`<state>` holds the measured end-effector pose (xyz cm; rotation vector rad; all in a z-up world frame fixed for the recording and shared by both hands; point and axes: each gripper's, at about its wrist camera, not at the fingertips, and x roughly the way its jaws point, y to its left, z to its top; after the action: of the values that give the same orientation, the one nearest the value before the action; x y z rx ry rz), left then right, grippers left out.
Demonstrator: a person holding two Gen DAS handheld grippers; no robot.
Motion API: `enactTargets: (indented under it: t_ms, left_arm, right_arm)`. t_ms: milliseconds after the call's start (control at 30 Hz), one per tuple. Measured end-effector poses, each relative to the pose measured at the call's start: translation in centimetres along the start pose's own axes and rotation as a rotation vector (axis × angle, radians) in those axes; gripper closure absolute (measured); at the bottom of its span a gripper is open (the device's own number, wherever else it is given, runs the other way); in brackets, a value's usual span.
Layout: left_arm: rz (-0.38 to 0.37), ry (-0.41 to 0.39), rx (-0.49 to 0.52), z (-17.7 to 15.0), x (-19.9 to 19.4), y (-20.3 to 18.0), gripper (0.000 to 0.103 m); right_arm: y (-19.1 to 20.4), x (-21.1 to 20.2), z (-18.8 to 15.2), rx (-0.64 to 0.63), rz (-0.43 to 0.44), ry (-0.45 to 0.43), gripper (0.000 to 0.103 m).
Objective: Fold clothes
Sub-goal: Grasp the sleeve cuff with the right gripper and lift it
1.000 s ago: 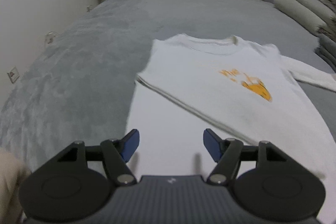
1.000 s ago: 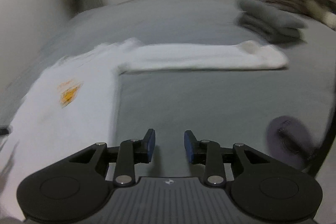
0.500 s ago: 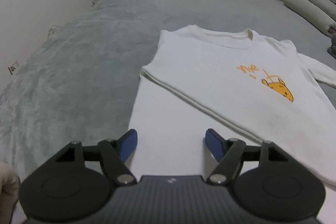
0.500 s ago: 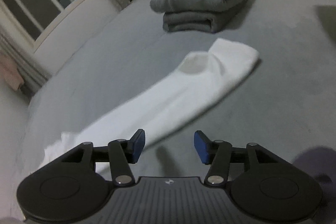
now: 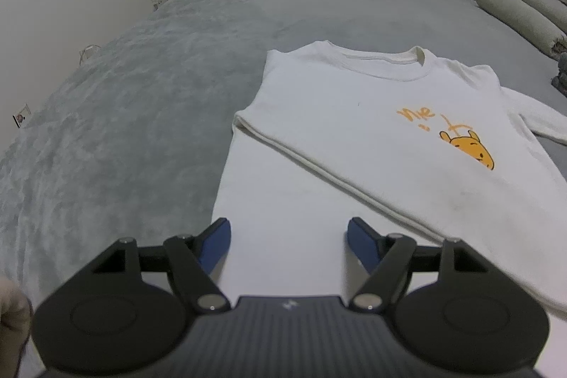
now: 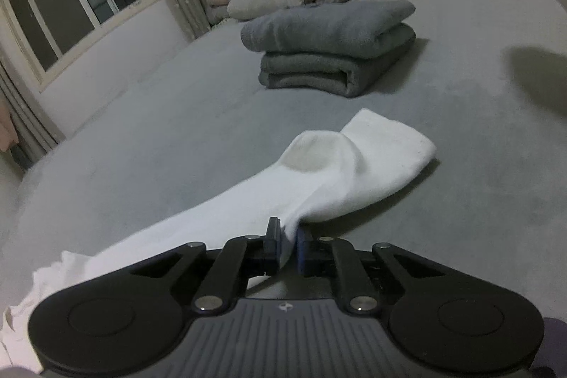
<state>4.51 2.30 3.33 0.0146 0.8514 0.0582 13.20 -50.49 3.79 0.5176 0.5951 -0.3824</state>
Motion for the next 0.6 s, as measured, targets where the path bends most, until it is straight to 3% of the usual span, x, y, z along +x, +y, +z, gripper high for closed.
enactTargets:
  t_ms: [200,500,600]
  left_arm:
    - [0.003,-0.006,0.001,-0.1,-0.1,0.0,0.032]
    - [0.002,-0.004,-0.001,0.0,0.2,0.0,0.032]
    - [-0.003,-0.001,-0.004,0.1,0.2,0.2,0.032]
  right_arm:
    - [2.3,-2.7,0.4,-0.097,-0.018,-0.121,0.096]
    - [1.8,-2.6,0.2,-0.108,-0.096,-0.115,0.099]
    - [2.0,-3.5,-0.1,-0.110,-0.125,-0.151,0.099]
